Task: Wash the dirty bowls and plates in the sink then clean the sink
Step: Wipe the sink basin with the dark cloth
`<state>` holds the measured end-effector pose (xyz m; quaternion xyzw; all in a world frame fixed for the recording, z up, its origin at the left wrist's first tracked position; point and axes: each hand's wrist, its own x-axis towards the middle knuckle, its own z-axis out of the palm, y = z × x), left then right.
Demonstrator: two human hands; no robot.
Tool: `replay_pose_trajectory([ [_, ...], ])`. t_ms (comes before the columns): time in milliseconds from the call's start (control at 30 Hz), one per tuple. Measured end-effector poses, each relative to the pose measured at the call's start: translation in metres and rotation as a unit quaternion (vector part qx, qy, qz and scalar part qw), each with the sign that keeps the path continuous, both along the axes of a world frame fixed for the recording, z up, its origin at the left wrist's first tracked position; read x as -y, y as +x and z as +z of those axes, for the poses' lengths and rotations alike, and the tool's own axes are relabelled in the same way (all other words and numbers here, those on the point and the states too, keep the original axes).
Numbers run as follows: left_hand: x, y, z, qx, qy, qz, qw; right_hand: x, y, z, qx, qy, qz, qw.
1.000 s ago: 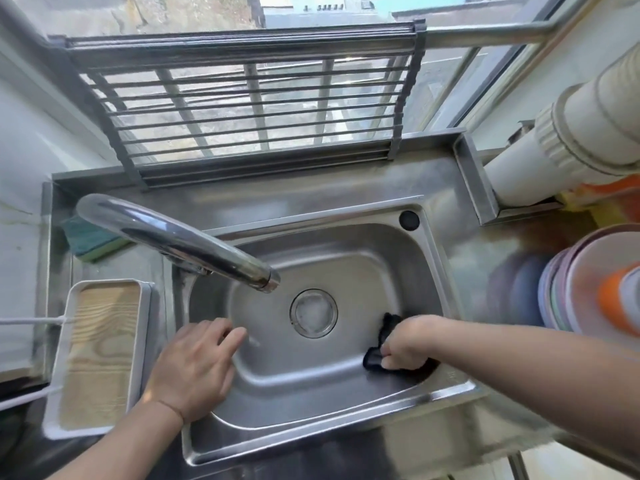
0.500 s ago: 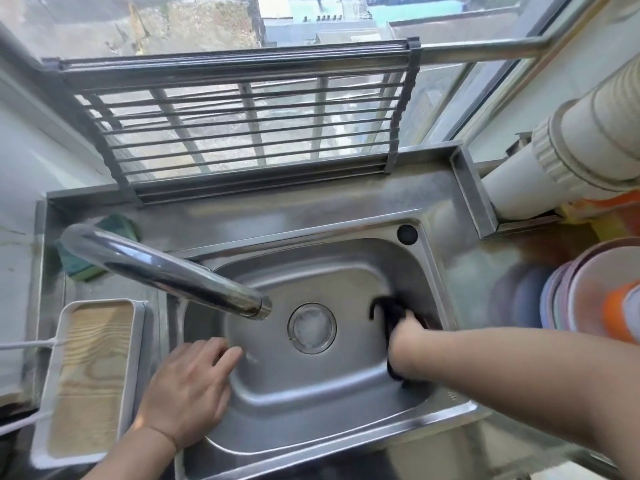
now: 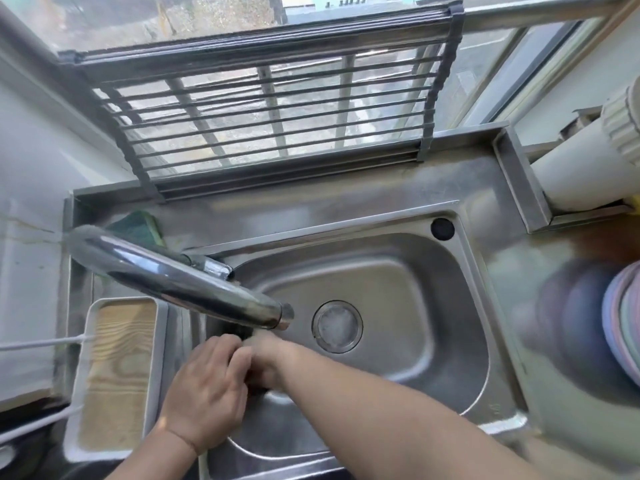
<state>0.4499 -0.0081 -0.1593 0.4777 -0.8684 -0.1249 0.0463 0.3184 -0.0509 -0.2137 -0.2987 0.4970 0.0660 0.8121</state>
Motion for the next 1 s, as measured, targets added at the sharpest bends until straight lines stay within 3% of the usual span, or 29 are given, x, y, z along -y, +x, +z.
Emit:
replay_pose_trajectory([
  [33,0.0,0.0,0.0,-0.002,-0.005,-0.006,1.0,0.009,-0.004,-0.009,0.003,0.087,-0.178,0.98],
  [67,0.001,-0.001,0.001,0.0,-0.009,-0.011,1.0,0.026,-0.005,-0.004,0.016,0.063,-0.244,0.968],
  [167,0.002,-0.002,0.002,0.028,-0.008,-0.02,0.999,0.083,-0.029,0.012,0.06,0.127,-0.49,0.86],
  [200,0.002,-0.002,0.002,0.038,-0.005,-0.022,0.999,0.094,-0.042,0.017,0.039,0.134,-0.534,0.834],
  [233,0.002,-0.002,0.002,0.045,-0.002,-0.023,0.999,0.095,-0.057,0.014,-0.019,0.079,-0.525,0.847],
  [300,0.002,-0.002,0.002,0.056,0.002,-0.028,0.998,0.084,-0.099,0.025,-0.064,0.023,-0.555,0.829],
  [367,0.002,-0.003,0.004,0.063,0.004,-0.029,0.998,0.065,-0.151,0.041,-0.119,0.032,-0.579,0.806],
  [400,0.002,-0.003,0.004,0.064,0.004,-0.03,0.998,0.061,-0.181,0.036,-0.197,-0.041,-0.587,0.784],
  [433,0.003,-0.003,0.005,0.064,0.008,-0.03,0.997,0.059,-0.207,0.033,-0.192,-0.05,-0.653,0.731],
  [500,0.004,-0.004,0.007,0.065,0.023,-0.026,0.997,0.065,-0.243,0.023,-0.067,0.059,-0.801,0.592],
  [533,0.005,-0.005,0.008,0.065,0.029,-0.024,0.997,0.071,-0.253,0.021,-0.068,0.115,-0.84,0.526],
  [567,0.005,-0.006,0.01,0.064,0.033,-0.022,0.997,0.077,-0.255,0.026,-0.088,0.146,-0.855,0.49],
  [600,0.005,-0.006,0.01,0.065,0.033,-0.023,0.997,0.085,-0.243,0.031,-0.1,0.155,-0.856,0.483],
  [667,0.004,-0.006,0.01,0.065,0.034,-0.02,0.997,0.101,-0.21,0.039,-0.122,0.119,-0.827,0.536],
  [733,0.006,-0.005,0.008,0.061,0.032,-0.014,0.997,0.108,-0.168,0.041,-0.076,0.09,-0.79,0.602],
  [900,0.002,-0.005,0.01,0.01,0.014,-0.012,1.0,0.076,-0.057,0.037,0.04,0.058,-0.535,0.842],
  [1000,0.001,-0.006,0.01,-0.052,0.02,0.018,0.998,0.057,-0.002,0.031,0.051,-0.008,-0.4,0.915],
])
